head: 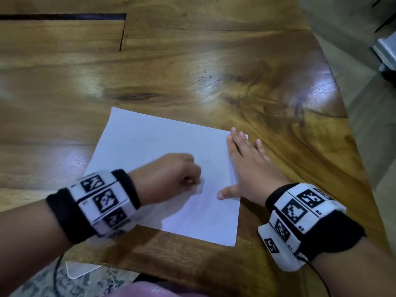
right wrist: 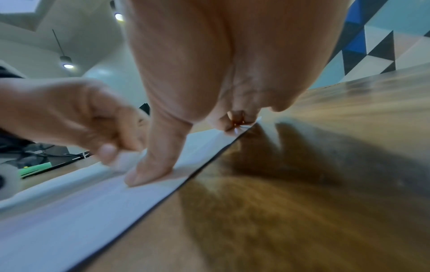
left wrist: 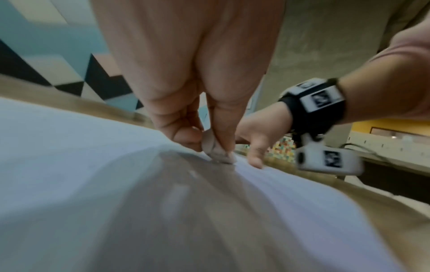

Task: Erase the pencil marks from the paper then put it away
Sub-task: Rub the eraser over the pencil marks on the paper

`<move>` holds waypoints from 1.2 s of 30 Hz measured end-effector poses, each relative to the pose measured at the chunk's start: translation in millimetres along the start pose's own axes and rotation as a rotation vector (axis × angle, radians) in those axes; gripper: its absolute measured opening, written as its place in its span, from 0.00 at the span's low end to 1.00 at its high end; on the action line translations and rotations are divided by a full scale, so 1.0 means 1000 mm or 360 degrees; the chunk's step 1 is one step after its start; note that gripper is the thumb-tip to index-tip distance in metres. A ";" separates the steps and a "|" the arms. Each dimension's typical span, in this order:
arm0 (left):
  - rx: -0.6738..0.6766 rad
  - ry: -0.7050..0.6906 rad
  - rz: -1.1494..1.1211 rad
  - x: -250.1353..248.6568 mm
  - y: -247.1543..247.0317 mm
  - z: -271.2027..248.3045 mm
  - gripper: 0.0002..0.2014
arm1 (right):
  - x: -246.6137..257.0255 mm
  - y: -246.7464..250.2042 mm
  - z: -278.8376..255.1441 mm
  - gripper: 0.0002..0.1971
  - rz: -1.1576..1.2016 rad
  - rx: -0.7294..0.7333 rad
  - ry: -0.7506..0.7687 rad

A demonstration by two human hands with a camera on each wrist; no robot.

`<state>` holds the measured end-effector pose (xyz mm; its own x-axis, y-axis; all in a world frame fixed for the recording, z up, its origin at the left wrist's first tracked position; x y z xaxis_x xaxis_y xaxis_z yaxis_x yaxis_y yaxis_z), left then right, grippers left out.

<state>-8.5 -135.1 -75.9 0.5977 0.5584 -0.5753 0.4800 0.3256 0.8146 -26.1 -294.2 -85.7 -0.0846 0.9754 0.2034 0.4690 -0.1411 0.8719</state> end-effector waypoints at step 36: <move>0.0098 -0.0095 0.0037 -0.018 -0.018 -0.001 0.06 | -0.001 0.000 0.000 0.65 0.0015 -0.0022 0.0011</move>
<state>-28.2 -150.4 -80.7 0.6452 0.5182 -0.5614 0.5033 0.2645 0.8226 -26.0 -294.8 -86.1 -0.0866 0.9728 0.2147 0.4573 -0.1526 0.8761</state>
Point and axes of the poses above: each hand's wrist, its own z-axis towards the middle knuckle, its own y-axis out of the back of the hand, x = y × z, the point moved 4 cm from there along z, towards the middle knuckle, and after that the axes turned 8 degrees about -x, right-handed, at the moved point
